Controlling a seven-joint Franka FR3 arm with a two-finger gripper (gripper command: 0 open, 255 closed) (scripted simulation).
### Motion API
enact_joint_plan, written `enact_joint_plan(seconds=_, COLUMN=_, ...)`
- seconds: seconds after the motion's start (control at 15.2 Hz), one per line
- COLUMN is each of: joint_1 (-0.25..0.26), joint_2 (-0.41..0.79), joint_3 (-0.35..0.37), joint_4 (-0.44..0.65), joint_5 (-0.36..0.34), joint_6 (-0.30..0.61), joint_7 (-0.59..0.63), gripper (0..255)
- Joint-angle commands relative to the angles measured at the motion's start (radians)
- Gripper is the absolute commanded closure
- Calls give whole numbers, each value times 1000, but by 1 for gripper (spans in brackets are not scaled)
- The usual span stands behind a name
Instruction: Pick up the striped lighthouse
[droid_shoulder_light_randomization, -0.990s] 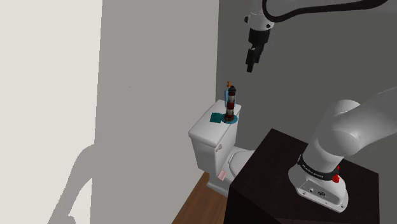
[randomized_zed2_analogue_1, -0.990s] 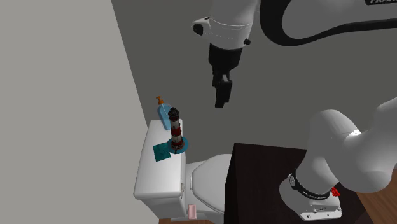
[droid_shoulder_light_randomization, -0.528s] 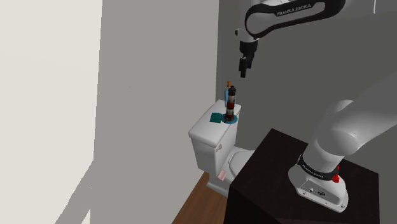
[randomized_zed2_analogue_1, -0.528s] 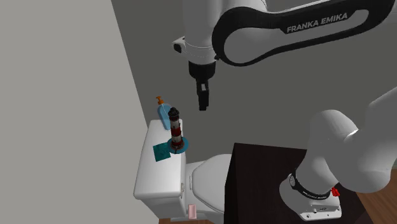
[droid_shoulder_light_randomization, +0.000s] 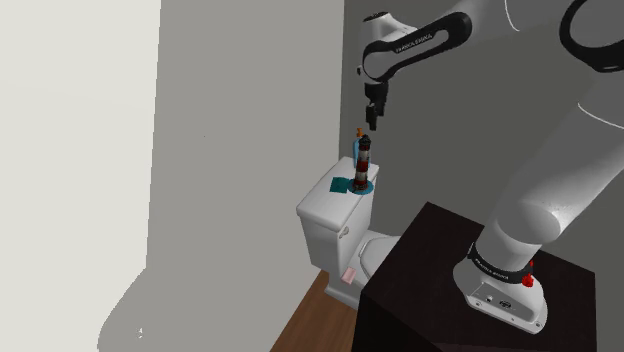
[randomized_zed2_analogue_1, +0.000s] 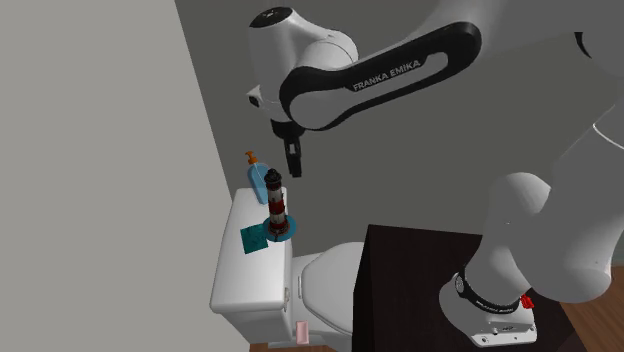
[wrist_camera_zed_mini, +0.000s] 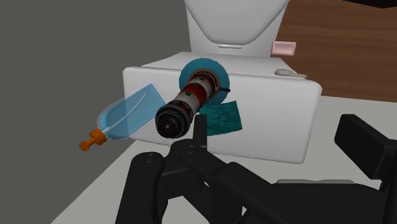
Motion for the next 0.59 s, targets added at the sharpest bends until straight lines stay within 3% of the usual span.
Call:
enact_joint_plan(seconds=0.0, joint_1=-8, joint_2=67, joint_3=-12, joint_4=31, joint_5=-8, joint_6=28, joint_7=-20, gripper=0)
enact_joint_plan(seconds=0.53, joint_1=-48, joint_2=368, joint_3=-47, joint_4=224, joint_5=-16, joint_6=107, joint_7=-101, gripper=0)
